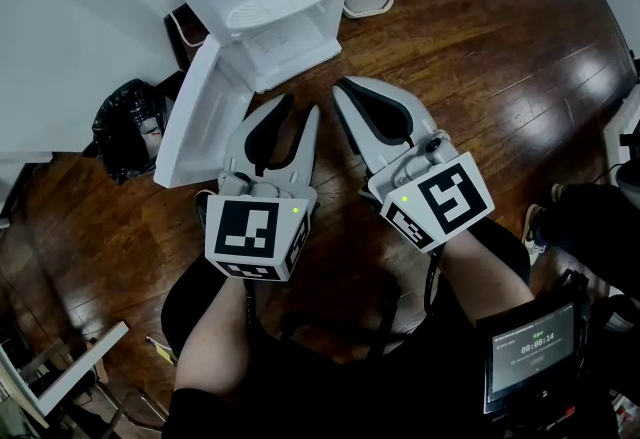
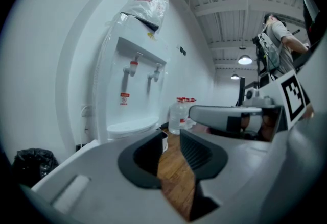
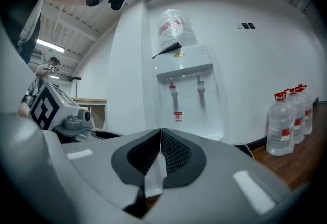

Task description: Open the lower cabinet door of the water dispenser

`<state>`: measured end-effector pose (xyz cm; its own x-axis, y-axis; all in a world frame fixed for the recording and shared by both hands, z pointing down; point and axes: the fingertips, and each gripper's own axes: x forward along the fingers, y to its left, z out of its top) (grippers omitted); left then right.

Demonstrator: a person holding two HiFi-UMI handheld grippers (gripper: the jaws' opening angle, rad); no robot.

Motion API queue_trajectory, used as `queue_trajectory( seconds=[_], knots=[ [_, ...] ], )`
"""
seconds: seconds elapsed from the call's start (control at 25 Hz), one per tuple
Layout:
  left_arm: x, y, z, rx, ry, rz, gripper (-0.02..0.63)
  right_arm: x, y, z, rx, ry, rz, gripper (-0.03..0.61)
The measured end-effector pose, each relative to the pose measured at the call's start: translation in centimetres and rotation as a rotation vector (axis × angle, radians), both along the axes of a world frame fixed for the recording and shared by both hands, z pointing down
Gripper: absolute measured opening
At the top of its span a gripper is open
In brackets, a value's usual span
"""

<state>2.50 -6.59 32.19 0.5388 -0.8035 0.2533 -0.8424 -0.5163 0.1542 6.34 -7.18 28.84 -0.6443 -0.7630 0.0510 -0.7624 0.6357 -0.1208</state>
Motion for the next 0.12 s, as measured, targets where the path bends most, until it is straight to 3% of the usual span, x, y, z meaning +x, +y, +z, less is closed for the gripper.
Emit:
queue_trajectory(
  seconds=[0.12],
  knots=[
    [0.16,-0.05,0.00,0.000,-0.005,-0.002,0.127,0.17,0.00,-0.09,0.001,-0.001,-0.002,0.008]
  ],
)
